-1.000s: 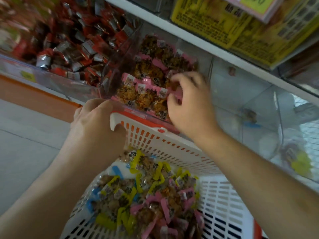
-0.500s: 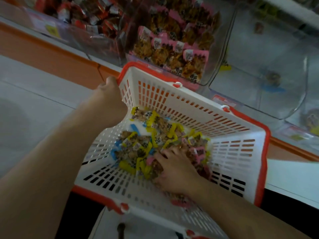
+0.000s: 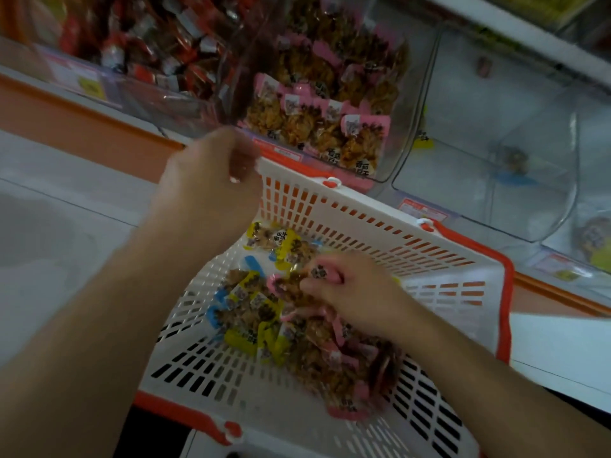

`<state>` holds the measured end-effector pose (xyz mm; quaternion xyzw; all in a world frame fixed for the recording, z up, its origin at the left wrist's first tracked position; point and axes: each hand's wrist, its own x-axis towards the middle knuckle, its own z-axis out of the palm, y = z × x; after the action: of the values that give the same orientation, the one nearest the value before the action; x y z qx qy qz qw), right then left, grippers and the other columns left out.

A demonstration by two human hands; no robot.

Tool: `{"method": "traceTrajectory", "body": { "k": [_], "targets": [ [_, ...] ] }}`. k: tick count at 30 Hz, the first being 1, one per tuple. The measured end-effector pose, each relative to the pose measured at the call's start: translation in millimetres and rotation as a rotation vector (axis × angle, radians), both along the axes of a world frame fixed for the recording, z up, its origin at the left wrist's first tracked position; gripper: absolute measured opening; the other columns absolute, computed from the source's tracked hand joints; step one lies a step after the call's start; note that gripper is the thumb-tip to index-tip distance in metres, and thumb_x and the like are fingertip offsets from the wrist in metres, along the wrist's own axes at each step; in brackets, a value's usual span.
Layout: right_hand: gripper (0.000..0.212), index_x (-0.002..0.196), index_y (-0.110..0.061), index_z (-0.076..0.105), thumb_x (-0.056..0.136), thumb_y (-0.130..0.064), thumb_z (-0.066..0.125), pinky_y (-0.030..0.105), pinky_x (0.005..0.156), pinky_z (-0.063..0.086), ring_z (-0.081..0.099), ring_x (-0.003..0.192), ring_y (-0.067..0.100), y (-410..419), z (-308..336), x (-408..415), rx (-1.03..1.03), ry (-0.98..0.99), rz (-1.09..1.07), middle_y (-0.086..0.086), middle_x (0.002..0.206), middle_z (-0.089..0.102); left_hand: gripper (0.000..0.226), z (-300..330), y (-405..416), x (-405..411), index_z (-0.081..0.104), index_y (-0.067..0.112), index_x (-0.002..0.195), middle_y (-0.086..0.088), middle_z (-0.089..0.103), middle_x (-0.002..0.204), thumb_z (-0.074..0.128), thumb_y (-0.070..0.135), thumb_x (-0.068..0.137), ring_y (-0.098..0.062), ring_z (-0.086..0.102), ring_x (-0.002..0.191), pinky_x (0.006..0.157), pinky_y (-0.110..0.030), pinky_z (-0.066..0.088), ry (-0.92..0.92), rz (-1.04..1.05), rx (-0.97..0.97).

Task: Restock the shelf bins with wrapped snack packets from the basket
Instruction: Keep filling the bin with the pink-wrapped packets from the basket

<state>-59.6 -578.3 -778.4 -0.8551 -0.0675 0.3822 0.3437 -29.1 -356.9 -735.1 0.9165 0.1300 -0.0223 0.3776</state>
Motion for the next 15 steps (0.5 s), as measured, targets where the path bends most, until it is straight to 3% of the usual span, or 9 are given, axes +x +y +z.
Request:
{"method": "traceTrajectory", "body": {
  "k": [2,5,8,11,13,15],
  "targets": [
    [0.034,0.068,-0.032,0.071,0.101,-0.028,0.073,0.019,0.06,0.053,0.068,0.055,0.0,-7,30,11,0.158,-0.002,-0.13,-0.028,0.058,0.063,0.01,3,-11,-4,0.071,0.032,0.103,0.013,0.075,0.098,0.063,0.034,0.099,-0.008,0.072,0.091,0.08,-0.03,0.059,0.172,-0.152,-0.258],
    [0.008,0.09,-0.027,0.081,0.096,-0.031,0.078,0.04,0.069,0.063,0.079,0.072,0.017,-18,53,18,0.294,-0.049,-0.285,-0.005,0.08,0.08,0.021,6,-25,-8,0.076,0.029,0.099,0.008,0.077,0.094,0.068,0.048,0.093,-0.01,0.076,0.084,0.081,-0.04,0.063,0.402,-0.341,-0.477],
    [0.013,0.097,-0.023,0.083,0.09,-0.034,0.08,0.047,0.071,0.064,0.079,0.077,0.022,-30,51,22,0.388,-0.065,-0.441,0.001,0.084,0.081,0.012,5,-29,-8,0.077,0.02,0.094,-0.009,0.076,0.09,0.077,0.03,0.086,-0.026,0.077,0.08,0.075,-0.042,0.065,0.406,-0.347,-0.666],
    [0.012,0.105,-0.026,0.083,0.099,-0.034,0.076,0.064,0.084,0.062,0.075,0.087,0.037,-34,50,33,0.456,-0.094,-0.492,0.013,0.093,0.079,0.018,4,-31,-2,0.078,0.025,0.092,-0.009,0.075,0.083,0.079,0.034,0.077,-0.018,0.07,0.066,0.063,-0.028,0.058,0.341,-0.294,-0.664],
    [0.008,0.1,-0.022,0.082,0.1,-0.025,0.075,0.057,0.08,0.064,0.072,0.074,0.028,-37,51,42,0.436,-0.115,-0.449,0.009,0.08,0.076,0.019,6,-35,2,0.08,0.028,0.091,0.002,0.073,0.073,0.078,0.036,0.074,-0.008,0.064,0.06,0.057,-0.019,0.051,0.284,-0.213,-0.687],
    [0.013,0.089,-0.025,0.08,0.097,-0.015,0.076,0.044,0.073,0.06,0.074,0.07,0.017,-40,55,49,0.436,-0.061,-0.387,0.003,0.075,0.077,0.018,7,-42,5,0.08,0.031,0.093,0.006,0.077,0.077,0.076,0.04,0.077,-0.007,0.069,0.064,0.058,-0.019,0.051,0.222,-0.096,-0.71]
  ]
}}
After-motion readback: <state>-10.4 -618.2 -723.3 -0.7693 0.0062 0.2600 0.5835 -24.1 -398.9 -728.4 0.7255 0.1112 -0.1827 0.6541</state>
